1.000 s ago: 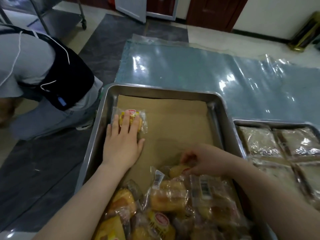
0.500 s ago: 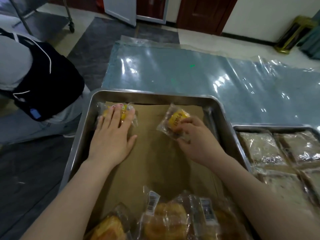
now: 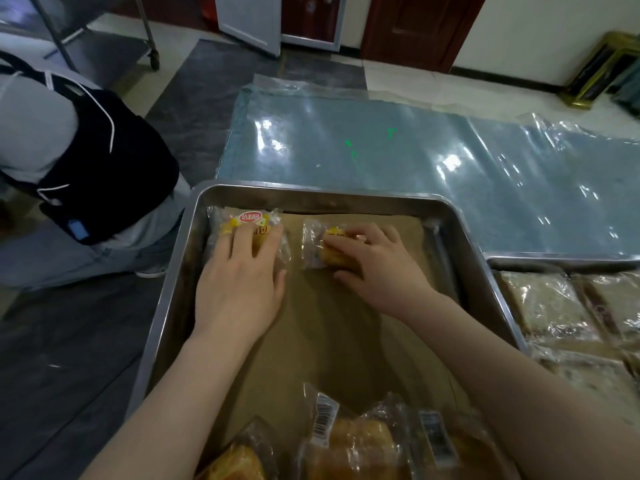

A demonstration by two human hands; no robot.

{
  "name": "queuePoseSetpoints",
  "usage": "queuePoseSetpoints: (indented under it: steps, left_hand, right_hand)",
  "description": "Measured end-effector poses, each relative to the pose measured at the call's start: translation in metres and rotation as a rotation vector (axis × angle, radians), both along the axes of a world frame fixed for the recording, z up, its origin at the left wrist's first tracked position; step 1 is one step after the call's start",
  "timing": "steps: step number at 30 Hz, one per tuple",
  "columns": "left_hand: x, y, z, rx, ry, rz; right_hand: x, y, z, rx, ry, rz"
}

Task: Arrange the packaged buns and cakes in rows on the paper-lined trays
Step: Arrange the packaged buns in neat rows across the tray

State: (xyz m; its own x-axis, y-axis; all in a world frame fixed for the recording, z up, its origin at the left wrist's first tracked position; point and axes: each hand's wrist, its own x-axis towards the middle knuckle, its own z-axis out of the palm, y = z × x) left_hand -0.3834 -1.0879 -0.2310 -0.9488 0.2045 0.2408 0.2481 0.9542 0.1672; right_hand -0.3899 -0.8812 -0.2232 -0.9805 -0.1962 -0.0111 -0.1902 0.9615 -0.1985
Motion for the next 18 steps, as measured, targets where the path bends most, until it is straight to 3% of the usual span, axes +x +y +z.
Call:
queuePoseSetpoints:
  steps: [8,13,18]
  left_hand:
    - [-0.011,-0.014,-0.007,0.075,-0.04,0.04]
    - [-0.014,-0.016,-0.01,0.067,-0.081,-0.041]
    - [-0.018,-0.015,-0.013,0.087,-0.129,-0.091]
  right_hand:
    - [0.007,0.001,0.002,-0.063,0.001,-0.002]
    - [0.02,0.009,0.007,-0.154,-0.13,-0.051]
    - [0.038,0.018,0.011,-0.146,0.075,-0.122]
